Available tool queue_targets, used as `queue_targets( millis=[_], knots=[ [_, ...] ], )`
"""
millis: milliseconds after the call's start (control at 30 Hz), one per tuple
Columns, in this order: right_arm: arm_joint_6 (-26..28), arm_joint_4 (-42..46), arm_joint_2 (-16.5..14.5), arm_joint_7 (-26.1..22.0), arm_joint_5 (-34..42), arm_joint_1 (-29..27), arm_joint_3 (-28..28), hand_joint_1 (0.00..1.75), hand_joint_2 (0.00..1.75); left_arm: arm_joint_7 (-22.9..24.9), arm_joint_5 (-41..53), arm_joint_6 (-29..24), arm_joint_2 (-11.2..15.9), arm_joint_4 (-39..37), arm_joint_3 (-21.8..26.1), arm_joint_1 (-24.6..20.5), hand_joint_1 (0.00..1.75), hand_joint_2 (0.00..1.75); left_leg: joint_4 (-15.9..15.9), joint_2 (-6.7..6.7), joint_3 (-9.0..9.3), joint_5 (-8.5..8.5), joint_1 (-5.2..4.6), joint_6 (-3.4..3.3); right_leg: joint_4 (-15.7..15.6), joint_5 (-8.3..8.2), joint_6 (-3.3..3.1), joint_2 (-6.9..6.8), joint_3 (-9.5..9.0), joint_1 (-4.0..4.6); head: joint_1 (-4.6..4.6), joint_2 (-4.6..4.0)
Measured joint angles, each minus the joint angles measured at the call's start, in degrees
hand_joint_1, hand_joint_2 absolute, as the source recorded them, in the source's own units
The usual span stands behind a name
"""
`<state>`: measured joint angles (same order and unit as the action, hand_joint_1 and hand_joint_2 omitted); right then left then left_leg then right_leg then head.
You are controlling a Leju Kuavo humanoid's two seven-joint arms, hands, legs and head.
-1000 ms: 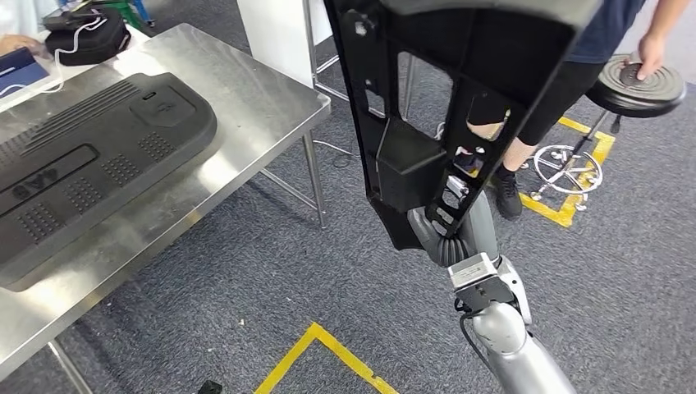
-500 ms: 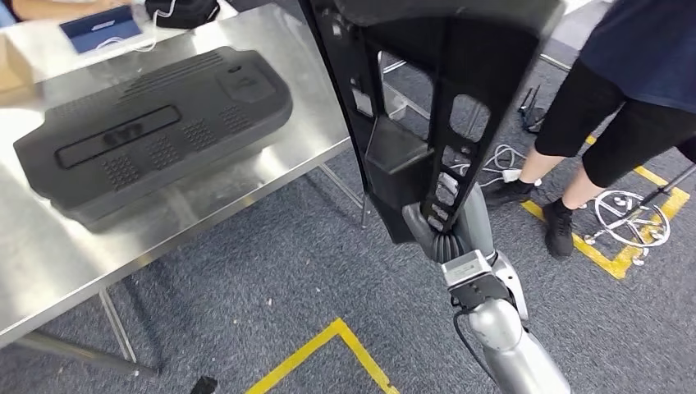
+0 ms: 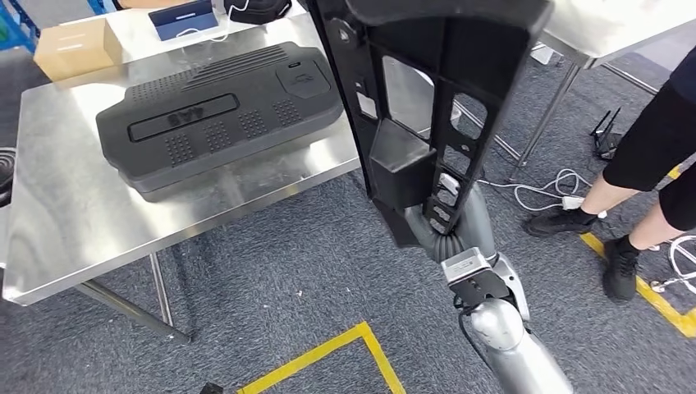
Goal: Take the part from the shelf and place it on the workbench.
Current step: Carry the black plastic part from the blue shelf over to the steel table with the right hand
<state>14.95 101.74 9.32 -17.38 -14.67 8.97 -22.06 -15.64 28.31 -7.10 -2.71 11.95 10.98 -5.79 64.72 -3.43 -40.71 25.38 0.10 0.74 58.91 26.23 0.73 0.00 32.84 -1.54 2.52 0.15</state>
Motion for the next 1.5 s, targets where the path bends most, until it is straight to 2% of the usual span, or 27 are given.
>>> queue_targets(
  millis=[33,67,100,133,167,233,267,300,333,400,433,467,533,600,633,667,733,800,833,867,933,967,1133,1233,1300,1400,1500],
  knots=[
    [0.01,-0.01,-0.01,0.0,-0.01,-0.28,0.06,1.75,1.75,-0.06,0.01,0.0,-0.03,0.01,0.02,-0.09,0.0,1.75,3.96,1.79,-1.82,2.08,0.05,0.21,0.0,0.05,-0.27,-0.78,0.0,0.13,0.25,0.0],
    [0.02,-0.02,0.02,0.0,-0.01,-0.56,0.12,1.75,1.75,-0.1,0.0,-0.01,-0.07,0.01,0.04,-0.16,0.0,1.75,7.84,2.7,-3.58,3.77,0.2,0.38,0.01,0.1,-0.39,-1.61,0.01,0.28,0.28,0.0],
    [0.03,-0.03,0.05,0.0,-0.01,-0.83,0.16,1.75,1.75,-0.13,0.0,-0.02,-0.09,0.01,0.07,-0.15,0.0,1.75,10.35,3.08,-4.67,4.54,0.32,0.48,0.02,0.14,-0.43,-2.45,0.01,0.36,0.27,0.0],
    [0.05,-0.04,0.09,0.0,0.0,-1.04,0.2,1.75,1.75,-0.15,0.0,-0.04,-0.12,0.01,0.1,-0.11,0.0,1.75,10.77,3.27,-4.69,4.27,0.41,0.53,0.02,0.18,-0.46,-3.25,0.0,0.4,0.28,0.0],
    [0.06,-0.04,0.1,0.0,0.01,-1.18,0.22,1.75,1.75,-0.16,0.0,-0.07,-0.13,0.01,0.13,-0.08,0.0,1.75,8.81,3.57,-3.49,3.04,0.48,0.5,0.03,0.24,-0.43,-4.01,-0.06,0.4,0.29,0.0],
    [0.07,-0.03,0.14,-0.03,0.03,-1.3,0.31,1.75,1.75,-0.17,0.0,-0.14,-0.11,0.02,0.18,-0.13,0.0,1.75,0.95,5.74,1.08,-0.02,0.28,0.2,0.04,0.49,-0.18,-5.37,-0.31,0.56,0.3,0.0],
    [0.08,-0.03,0.17,-0.06,0.03,-1.31,0.4,1.75,1.75,-0.19,0.0,-0.18,-0.12,0.02,0.2,-0.21,0.0,1.75,-2.28,6.74,2.9,-0.92,0.09,-0.13,0.06,0.66,0.06,-5.97,-0.46,0.79,0.25,0.0],
    [0.1,-0.02,0.2,-0.09,0.04,-1.36,0.53,1.75,1.75,-0.26,0.0,-0.22,-0.15,0.03,0.21,-0.27,0.0,1.75,-4.17,7.33,3.92,-1.25,-0.16,-0.46,0.07,0.81,0.3,-6.55,-0.6,1.02,0.18,0.0],
    [0.11,-0.02,0.23,-0.11,0.04,-1.44,0.68,1.75,1.75,-0.4,0.0,-0.25,-0.18,0.03,0.21,-0.28,0.0,1.75,-4.73,7.19,4.08,-1.12,-0.43,-0.79,0.01,0.89,0.56,-7.17,-0.73,1.22,0.11,0.0],
    [0.13,0.02,0.22,-0.15,0.05,-1.59,0.96,1.75,1.75,-0.91,0.0,-0.34,-0.24,0.02,0.22,-0.11,0.0,1.75,-5.0,5.56,3.9,-1.4,-0.37,-1.53,-0.05,1.1,1.15,-8.01,-0.82,1.21,0.06,0.0],
    [0.13,0.07,0.27,-0.16,0.03,-1.69,1.07,1.75,1.75,-1.23,-0.01,-0.42,-0.29,0.02,0.23,-0.02,0.0,1.75,-5.22,4.81,3.92,-1.58,-0.19,-1.9,0.46,1.51,1.39,-7.19,-0.61,1.11,0.02,0.0],
    [0.15,0.14,0.32,-0.19,0.03,-1.81,1.2,1.75,1.75,-1.51,-0.04,-0.51,-0.33,0.03,0.25,0.0,0.0,1.75,-5.44,4.14,3.96,-1.8,0.04,-2.29,1.92,2.37,1.47,-5.63,0.06,1.03,0.0,0.0],
    [0.18,0.23,0.55,-0.23,0.01,-2.25,1.48,1.75,1.75,-1.96,-0.12,-0.6,-0.48,0.06,0.3,-0.15,0.0,1.75,-5.64,2.81,3.92,-2.08,0.29,-2.86,8.35,5.3,1.14,-1.79,3.09,0.89,-0.27,0.0],
    [0.26,0.25,0.69,-0.25,-0.19,-2.77,1.64,1.75,1.75,-2.21,-0.16,-0.54,-0.66,0.07,0.37,-0.22,0.0,1.75,-5.62,1.48,3.78,-2.17,0.3,-3.08,15.29,7.58,1.06,-0.36,6.73,0.87,-0.44,0.0],
    [0.42,0.25,0.7,-0.19,-0.69,-2.93,1.63,1.75,1.75,-2.29,-0.16,-0.49,-0.74,0.06,0.41,-0.16,0.0,1.75,-5.61,0.89,3.76,-2.19,0.31,-3.09,16.33,7.53,1.36,-0.22,7.5,0.86,-0.46,0.0],
    [0.73,0.24,0.64,-0.01,-1.54,-2.98,1.61,1.75,1.75,-2.34,-0.17,-0.42,-0.81,0.05,0.45,-0.11,0.0,1.75,-5.59,0.39,3.77,-2.22,0.33,-3.06,14.97,6.54,1.84,-0.18,7.11,0.8,-0.46,0.0],
    [1.51,0.23,0.39,0.49,-3.47,-2.84,1.54,1.75,1.75,-2.43,-0.18,-0.3,-0.94,0.06,0.5,-0.1,0.0,1.75,-5.53,-0.34,3.79,-2.3,0.36,-2.83,7.29,3.19,2.83,0.1,3.8,0.54,-0.51,0.0],
    [1.98,0.17,-0.01,0.88,-4.46,-2.68,1.44,1.75,1.75,-2.49,-0.18,-0.26,-1.03,0.06,0.54,-0.16,0.0,1.75,-5.37,-0.77,3.61,-2.31,0.08,-2.34,1.16,0.82,2.78,0.61,0.88,0.38,-0.5,0.01],
    [2.07,0.13,-0.22,0.98,-4.71,-2.63,1.4,1.75,1.75,-2.51,-0.18,-0.26,-1.03,0.06,0.56,-0.15,0.0,1.75,-5.31,-0.85,3.49,-2.3,-0.11,-2.4,0.01,0.37,2.48,0.8,0.39,0.33,-0.49,0.01],
    [2.11,0.05,-0.38,1.07,-5.02,-2.6,1.35,1.75,1.75,-2.53,-0.17,-0.26,-1.02,0.05,0.57,-0.11,0.0,1.75,-5.26,-0.86,3.41,-2.33,-0.25,-2.68,-0.1,0.16,2.14,0.81,0.31,0.38,-0.48,0.01],
    [2.14,-0.19,-0.66,1.36,-6.28,-2.49,1.15,1.75,1.75,-2.54,-0.13,-0.25,-1.01,0.05,0.6,-0.05,0.0,1.75,-5.38,-0.76,3.45,-2.46,-0.29,-3.45,-0.13,-0.03,1.86,0.8,0.4,0.45,-0.48,0.0],
    [2.2,-0.38,-0.81,1.68,-7.4,-2.34,0.9,1.75,1.75,-2.52,-0.08,-0.2,-1.01,0.05,0.6,-0.05,0.0,1.75,-5.49,-0.7,3.53,-2.53,-0.28,-3.55,-0.13,-0.08,1.75,0.83,0.39,0.53,-0.48,0.0],
    [3.63,-2.26,-1.95,3.8,-15.74,-0.94,-1.84,1.75,1.75,-1.85,0.43,0.53,-1.03,0.05,0.61,-0.15,0.0,1.75,-5.93,-0.46,3.81,-2.78,-0.1,-3.0,-0.08,-0.12,1.53,0.93,0.43,0.79,-0.48,0.01],
    [5.64,-3.19,-2.25,5.4,-20.94,-0.1,-3.07,1.75,1.75,-1.27,0.53,0.75,-1.02,0.05,0.67,-0.14,0.0,1.75,-6.02,-0.48,3.81,-2.78,0.06,-1.92,-0.04,-0.08,1.46,0.92,0.45,0.9,-0.49,0.0],
    [8.0,-3.66,-2.24,7.78,-27.97,0.58,-3.65,1.75,1.75,-0.85,0.82,1.08,-0.99,0.05,0.82,-0.14,0.0,1.75,-6.04,-0.47,3.8,-2.74,0.09,-1.57,-0.03,-0.06,1.43,0.92,0.46,0.91,-0.5,0.0],
    [10.05,-4.31,-2.03,13.16,-41.41,1.88,-4.23,1.75,1.75,-0.21,1.48,1.56,-0.9,0.05,1.28,-0.14,0.0,1.75,-6.04,-0.48,3.77,-2.72,0.02,-1.44,-0.03,-0.05,1.42,0.92,0.46,0.83,-0.51,0.01],
    [8.12,-5.03,-1.21,18.1,-53.11,3.92,-4.77,1.75,1.75,0.43,2.21,1.82,-0.78,0.05,1.53,-0.15,0.0,1.75,-5.99,-0.49,3.7,-2.71,-0.19,-1.45,-0.08,-0.07,1.44,0.92,0.46,0.63,-0.52,0.01]
  ],
)
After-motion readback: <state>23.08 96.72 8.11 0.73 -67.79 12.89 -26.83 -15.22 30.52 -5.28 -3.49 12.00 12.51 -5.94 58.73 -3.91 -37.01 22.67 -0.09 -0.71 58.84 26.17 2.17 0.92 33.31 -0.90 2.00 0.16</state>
